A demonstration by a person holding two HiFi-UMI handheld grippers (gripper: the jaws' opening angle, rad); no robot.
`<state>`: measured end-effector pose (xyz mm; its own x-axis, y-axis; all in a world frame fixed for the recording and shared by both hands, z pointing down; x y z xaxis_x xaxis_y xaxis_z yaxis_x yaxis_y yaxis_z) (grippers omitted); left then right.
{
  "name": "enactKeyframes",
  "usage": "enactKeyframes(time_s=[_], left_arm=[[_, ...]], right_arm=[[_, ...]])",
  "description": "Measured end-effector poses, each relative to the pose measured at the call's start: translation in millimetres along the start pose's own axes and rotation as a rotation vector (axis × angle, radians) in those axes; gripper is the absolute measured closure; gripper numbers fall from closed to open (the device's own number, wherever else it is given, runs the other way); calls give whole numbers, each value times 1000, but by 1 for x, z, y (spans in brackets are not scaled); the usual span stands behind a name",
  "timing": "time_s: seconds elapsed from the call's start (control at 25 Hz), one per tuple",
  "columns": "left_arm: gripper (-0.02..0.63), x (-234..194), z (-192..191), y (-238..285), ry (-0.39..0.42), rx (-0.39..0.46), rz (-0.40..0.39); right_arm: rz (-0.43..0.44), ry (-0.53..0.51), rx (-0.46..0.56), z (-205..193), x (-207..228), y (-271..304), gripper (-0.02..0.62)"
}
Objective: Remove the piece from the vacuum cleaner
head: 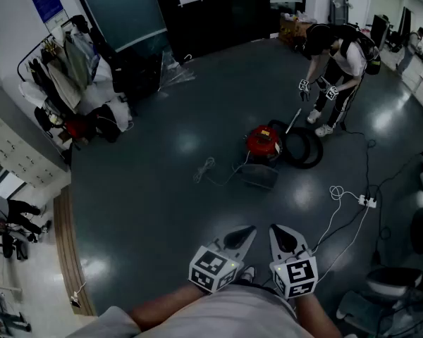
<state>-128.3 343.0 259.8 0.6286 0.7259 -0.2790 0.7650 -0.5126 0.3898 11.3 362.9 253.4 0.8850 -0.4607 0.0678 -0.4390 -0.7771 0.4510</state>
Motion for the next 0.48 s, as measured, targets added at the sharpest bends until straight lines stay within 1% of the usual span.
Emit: enactKeyframes(time_s=[0.24, 0.48], left_arm=[[600, 1, -2, 4, 0, 3, 0], [600, 1, 1, 5, -1, 8, -5]], right_arm=[[12, -15, -6, -2, -1, 4, 578], [5, -16, -11, 1, 0, 2, 578]])
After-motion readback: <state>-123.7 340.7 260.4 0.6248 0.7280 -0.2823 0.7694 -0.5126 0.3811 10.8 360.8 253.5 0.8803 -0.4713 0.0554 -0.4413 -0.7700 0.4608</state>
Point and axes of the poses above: the fingertips, and each gripper's own axes: y forward along the fingers, x to its right, z out of its top, the point moved 8 cm from there along -y, backward along the fingers, and after that the axes turned 6 degrees about -x, right-handed, at the moved point
